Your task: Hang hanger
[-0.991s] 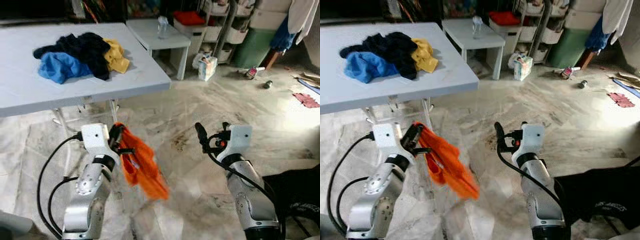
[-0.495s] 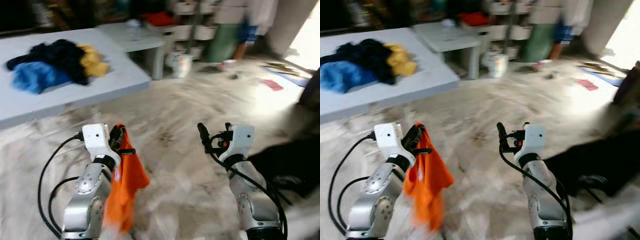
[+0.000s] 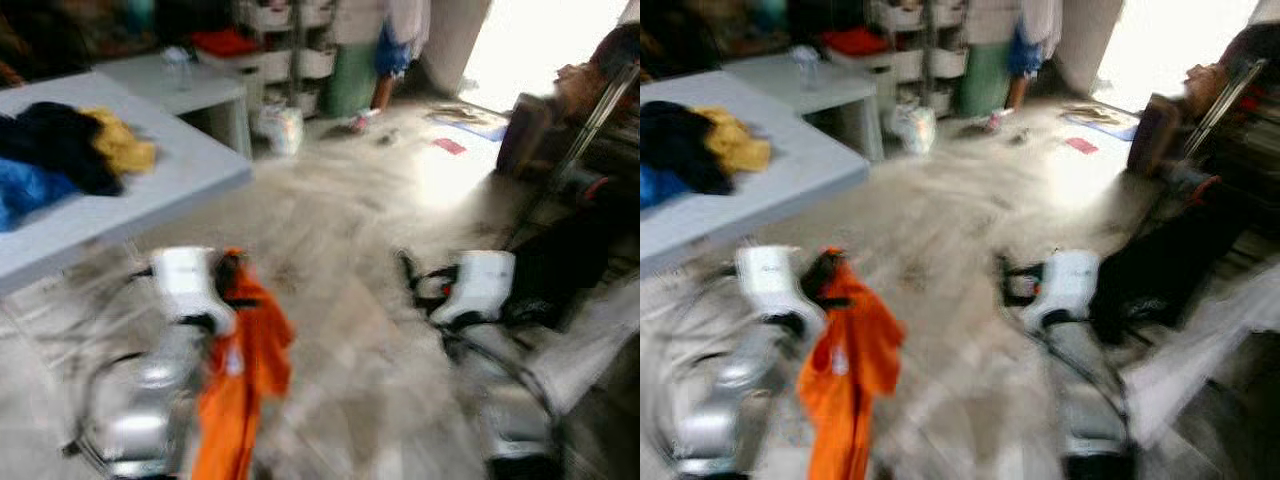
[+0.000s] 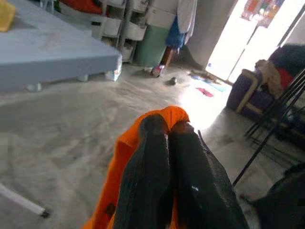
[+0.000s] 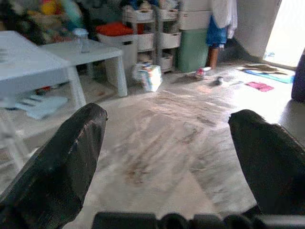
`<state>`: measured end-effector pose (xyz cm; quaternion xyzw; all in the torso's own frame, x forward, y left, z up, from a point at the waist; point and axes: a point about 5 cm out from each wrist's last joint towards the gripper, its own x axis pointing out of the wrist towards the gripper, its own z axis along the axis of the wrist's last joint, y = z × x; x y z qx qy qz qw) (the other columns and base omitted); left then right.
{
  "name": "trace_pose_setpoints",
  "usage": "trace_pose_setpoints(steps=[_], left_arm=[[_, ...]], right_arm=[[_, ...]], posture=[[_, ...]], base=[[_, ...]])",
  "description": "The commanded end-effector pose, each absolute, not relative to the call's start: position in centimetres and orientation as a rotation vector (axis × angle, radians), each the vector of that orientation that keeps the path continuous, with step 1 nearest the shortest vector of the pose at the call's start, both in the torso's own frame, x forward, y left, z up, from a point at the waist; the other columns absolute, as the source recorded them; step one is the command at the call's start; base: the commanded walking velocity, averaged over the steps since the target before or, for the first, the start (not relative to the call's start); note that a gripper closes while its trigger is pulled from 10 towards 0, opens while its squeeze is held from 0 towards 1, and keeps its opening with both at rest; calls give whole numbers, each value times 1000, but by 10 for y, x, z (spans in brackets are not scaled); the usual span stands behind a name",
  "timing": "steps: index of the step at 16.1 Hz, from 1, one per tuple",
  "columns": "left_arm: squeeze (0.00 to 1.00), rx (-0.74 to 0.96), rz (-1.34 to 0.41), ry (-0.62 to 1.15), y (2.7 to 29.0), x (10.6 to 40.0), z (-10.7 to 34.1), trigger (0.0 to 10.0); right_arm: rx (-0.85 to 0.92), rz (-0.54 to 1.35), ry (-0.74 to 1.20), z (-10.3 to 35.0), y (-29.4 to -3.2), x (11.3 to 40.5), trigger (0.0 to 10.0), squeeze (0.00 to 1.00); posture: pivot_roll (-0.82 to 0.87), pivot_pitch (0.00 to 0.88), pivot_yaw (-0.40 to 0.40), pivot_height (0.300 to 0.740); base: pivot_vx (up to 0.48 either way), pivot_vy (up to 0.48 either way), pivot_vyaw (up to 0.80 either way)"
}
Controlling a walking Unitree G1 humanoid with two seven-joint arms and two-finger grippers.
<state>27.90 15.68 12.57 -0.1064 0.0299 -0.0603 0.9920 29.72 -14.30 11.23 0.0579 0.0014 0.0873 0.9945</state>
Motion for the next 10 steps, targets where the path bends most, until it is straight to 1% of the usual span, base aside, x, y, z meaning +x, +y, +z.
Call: trace_pose_setpoints(steps=[1,3,7,8,10], left_arm=[[0,-221,-174,53,146,280,129,10000],[0,-169,-229,84,149,278,123,10000],[0,-151,-235,116,155,279,115,10000],[0,-147,-239,123,155,279,114,10000],[0,-148,-246,140,154,277,109,10000]], right_arm=[[99,145,-9,115,-154,300,10000,0],[99,128,-14,114,-156,300,10000,0],[100,77,-25,112,-165,299,10000,0],[100,66,-26,110,-167,297,10000,0],[98,37,-31,108,-170,293,10000,0]], posture=[[37,12,-72,740],[45,0,-51,740],[42,0,-3,740],[39,0,3,740],[29,0,24,740]], base=[[0,368,-800],[0,368,-713],[0,368,-608],[0,368,-469],[0,354,0]])
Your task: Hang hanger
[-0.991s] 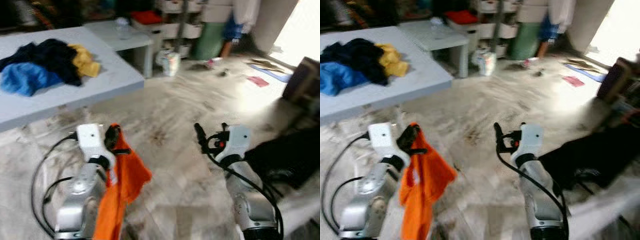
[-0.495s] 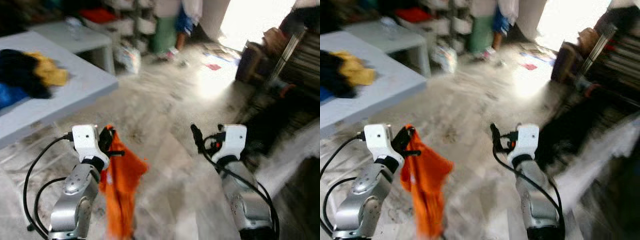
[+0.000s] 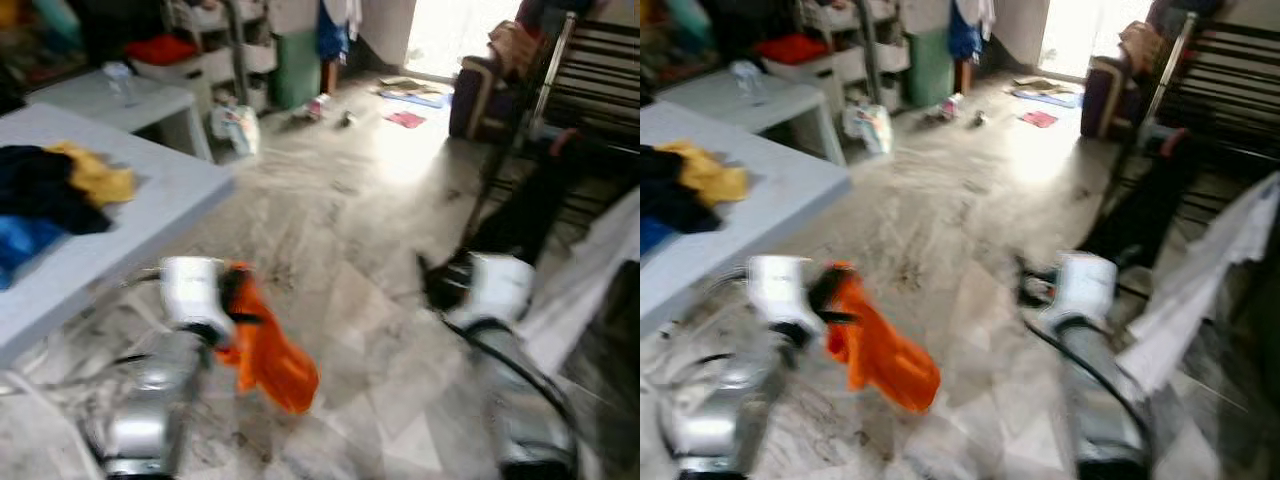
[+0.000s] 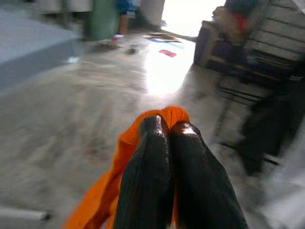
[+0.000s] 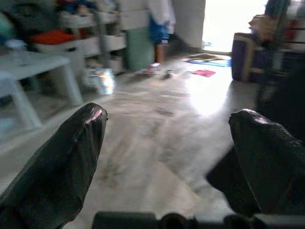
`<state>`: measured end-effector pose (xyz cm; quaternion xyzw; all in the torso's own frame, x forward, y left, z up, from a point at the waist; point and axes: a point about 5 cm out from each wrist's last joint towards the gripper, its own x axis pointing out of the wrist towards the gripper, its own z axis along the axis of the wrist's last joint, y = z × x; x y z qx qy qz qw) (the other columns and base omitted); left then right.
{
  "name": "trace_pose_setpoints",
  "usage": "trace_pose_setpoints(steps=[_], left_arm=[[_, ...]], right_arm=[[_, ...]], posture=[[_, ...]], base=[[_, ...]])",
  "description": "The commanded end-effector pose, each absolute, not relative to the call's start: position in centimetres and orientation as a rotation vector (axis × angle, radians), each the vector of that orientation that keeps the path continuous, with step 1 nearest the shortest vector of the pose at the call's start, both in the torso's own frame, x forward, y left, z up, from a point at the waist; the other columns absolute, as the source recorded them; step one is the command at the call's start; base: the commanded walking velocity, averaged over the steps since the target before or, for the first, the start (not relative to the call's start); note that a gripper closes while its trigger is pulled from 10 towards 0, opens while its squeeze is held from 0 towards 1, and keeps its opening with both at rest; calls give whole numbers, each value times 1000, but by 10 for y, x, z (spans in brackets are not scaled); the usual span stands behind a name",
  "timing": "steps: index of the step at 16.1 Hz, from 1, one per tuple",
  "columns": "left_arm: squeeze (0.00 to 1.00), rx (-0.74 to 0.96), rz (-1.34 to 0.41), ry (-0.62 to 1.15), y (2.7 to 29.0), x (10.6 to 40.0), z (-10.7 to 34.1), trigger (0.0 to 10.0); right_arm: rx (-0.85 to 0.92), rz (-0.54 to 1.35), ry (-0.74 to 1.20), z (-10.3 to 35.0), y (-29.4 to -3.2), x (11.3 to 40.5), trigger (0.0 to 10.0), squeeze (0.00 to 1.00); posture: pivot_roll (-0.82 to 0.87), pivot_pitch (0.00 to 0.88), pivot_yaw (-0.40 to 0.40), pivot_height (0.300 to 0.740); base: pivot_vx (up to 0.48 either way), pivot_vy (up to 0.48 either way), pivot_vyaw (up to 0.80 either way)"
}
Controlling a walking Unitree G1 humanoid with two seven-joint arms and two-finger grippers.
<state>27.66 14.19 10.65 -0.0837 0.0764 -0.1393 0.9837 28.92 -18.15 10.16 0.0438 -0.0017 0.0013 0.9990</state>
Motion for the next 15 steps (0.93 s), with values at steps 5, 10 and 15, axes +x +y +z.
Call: trace_pose_setpoints(steps=[5,10,15], left_arm=[[0,-141,-251,135,155,275,104,10000],[0,-224,-152,157,164,282,106,10000],[0,-167,-214,163,161,279,106,10000]], right_arm=[[41,-115,25,93,-189,278,10000,0],[-61,-65,-11,106,-191,281,10000,0],[15,-43,6,108,-191,278,10000,0]], posture=[[12,0,56,740],[-9,0,17,740],[-15,0,25,740]], base=[[0,0,0],[0,0,0],[0,0,0]])
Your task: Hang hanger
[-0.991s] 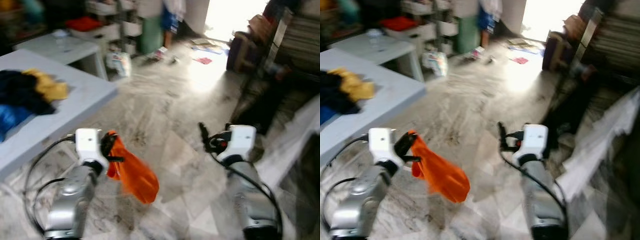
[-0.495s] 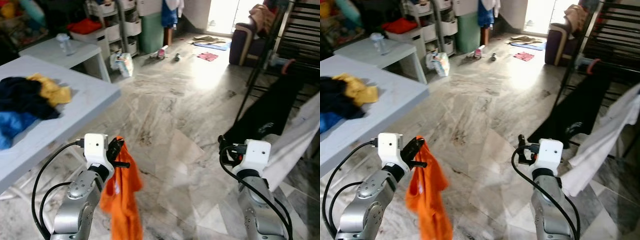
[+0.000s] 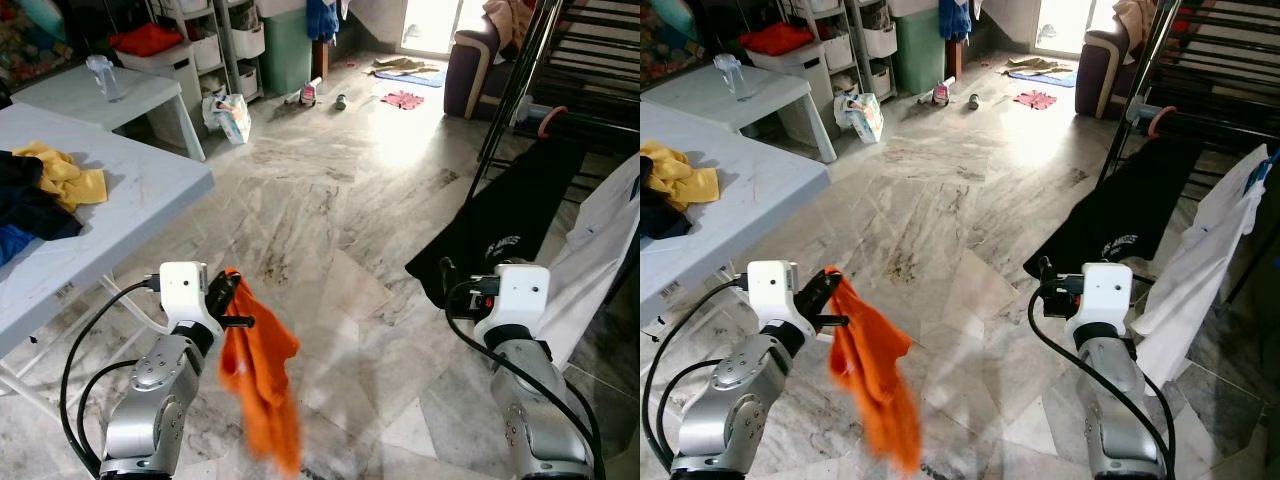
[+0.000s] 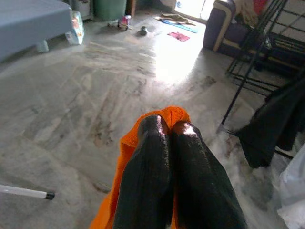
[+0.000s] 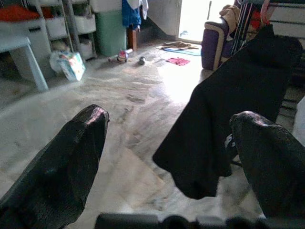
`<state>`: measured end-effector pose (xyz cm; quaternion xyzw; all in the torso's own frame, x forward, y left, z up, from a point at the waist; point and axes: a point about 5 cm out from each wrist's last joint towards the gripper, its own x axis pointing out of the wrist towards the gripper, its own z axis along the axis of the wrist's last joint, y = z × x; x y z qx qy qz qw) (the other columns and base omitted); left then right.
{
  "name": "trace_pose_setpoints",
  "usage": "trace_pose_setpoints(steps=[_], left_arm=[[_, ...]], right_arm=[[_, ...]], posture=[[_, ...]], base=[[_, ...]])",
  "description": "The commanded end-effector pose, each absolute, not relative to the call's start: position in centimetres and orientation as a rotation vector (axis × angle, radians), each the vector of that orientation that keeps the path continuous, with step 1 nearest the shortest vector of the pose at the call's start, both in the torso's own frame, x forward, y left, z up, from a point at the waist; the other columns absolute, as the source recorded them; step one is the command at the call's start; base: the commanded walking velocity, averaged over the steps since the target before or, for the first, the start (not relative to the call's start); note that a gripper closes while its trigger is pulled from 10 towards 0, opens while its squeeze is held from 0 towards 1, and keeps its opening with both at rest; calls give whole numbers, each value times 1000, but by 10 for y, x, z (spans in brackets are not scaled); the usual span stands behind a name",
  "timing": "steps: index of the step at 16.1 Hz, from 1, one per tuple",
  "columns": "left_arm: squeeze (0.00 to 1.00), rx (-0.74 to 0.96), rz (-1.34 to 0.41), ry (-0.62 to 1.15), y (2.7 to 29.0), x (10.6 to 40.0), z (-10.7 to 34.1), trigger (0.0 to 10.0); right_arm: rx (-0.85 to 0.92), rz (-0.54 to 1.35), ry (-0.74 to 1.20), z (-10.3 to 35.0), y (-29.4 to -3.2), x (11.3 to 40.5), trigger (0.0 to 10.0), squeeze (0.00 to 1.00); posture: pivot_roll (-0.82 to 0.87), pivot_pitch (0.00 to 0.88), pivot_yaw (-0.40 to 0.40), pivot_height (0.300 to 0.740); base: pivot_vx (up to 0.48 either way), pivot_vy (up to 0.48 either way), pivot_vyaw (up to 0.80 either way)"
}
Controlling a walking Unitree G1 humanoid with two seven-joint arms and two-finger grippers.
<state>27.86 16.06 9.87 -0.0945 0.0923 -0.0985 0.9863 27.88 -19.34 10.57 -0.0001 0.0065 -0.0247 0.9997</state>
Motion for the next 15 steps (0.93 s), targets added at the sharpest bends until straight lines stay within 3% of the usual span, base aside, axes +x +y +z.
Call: trace_pose_setpoints(steps=[1,5,10,15], left_arm=[[0,-180,-227,165,160,280,105,10000],[0,-172,-238,152,160,285,109,10000],[0,-187,-264,162,151,283,104,10000],[0,-194,-293,162,146,284,104,10000]], right_arm=[[33,-49,20,105,-188,275,10000,0],[33,-37,46,100,-182,268,10000,0],[8,-44,69,97,-189,264,10000,0],[18,-36,74,96,-181,265,10000,0]], posture=[[-20,0,30,740],[-17,0,27,740],[-31,0,24,740],[-26,0,21,740]], base=[[0,0,0],[0,243,-556],[0,0,-800],[0,380,-800]])
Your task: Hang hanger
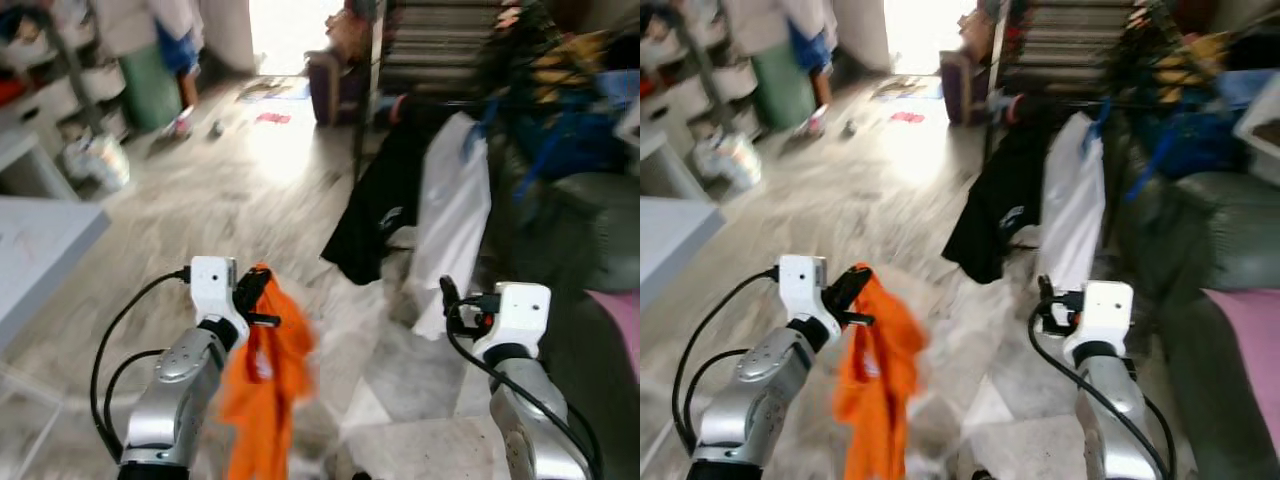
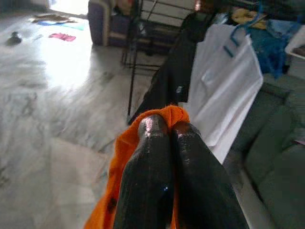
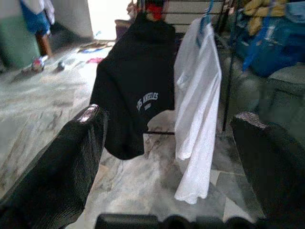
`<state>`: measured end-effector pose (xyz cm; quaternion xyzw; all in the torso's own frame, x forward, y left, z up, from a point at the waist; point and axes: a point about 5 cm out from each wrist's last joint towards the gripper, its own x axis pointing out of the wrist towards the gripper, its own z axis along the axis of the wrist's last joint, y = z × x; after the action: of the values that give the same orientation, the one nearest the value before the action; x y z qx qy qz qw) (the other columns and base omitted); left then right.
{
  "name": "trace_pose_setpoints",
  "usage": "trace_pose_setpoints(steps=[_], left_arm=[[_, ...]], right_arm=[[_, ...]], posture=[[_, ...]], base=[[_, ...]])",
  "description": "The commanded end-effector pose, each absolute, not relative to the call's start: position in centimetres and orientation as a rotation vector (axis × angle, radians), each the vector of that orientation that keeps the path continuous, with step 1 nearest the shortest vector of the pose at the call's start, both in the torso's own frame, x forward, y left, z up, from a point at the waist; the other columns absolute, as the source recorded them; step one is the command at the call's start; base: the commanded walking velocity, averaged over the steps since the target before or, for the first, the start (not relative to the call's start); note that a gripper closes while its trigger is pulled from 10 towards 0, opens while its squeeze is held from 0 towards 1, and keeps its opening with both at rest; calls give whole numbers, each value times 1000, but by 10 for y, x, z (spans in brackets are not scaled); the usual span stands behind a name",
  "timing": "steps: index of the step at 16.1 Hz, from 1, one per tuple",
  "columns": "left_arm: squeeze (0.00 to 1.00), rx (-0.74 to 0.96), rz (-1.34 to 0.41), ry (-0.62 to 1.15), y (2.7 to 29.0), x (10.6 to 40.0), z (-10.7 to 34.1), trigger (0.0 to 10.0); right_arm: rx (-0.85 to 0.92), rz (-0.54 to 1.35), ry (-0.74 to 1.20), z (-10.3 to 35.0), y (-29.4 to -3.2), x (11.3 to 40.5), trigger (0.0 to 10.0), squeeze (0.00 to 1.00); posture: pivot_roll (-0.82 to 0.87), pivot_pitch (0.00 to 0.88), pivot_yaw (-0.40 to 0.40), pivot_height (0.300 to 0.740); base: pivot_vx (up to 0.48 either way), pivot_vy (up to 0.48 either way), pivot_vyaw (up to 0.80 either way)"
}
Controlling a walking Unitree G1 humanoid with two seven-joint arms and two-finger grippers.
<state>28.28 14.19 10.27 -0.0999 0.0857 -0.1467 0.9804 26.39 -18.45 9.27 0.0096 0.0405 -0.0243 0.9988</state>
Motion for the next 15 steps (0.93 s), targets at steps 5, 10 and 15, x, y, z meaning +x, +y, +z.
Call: trace_pose_setpoints(steps=[5,10,15], left_arm=[[0,-189,-295,166,143,282,102,10000],[0,-169,-280,110,144,285,108,10000],[0,-193,-232,41,149,289,116,10000]], right_arm=[[18,-34,71,97,-180,268,10000,0],[17,-39,66,98,-180,269,10000,0],[12,-39,69,97,-179,268,10000,0]], posture=[[-24,0,19,740],[-25,0,20,740],[-29,3,22,740]], base=[[0,463,-800],[0,242,-380],[0,0,0]])
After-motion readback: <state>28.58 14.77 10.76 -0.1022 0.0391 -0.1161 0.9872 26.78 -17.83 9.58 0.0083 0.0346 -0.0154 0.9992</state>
